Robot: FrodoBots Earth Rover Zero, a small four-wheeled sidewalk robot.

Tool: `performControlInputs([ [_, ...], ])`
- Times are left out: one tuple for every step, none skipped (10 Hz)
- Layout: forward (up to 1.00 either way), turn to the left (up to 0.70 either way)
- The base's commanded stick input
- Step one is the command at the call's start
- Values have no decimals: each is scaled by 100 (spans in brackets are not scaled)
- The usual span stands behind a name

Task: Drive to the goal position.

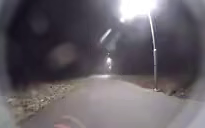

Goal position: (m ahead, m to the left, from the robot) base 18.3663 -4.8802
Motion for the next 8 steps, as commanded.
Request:
performControlInputs([
  [100,11],
  [100,11],
  [100,5],
  [100,5],
  [100,5],
  [100,5],
  [100,5],
  [100,5],
])
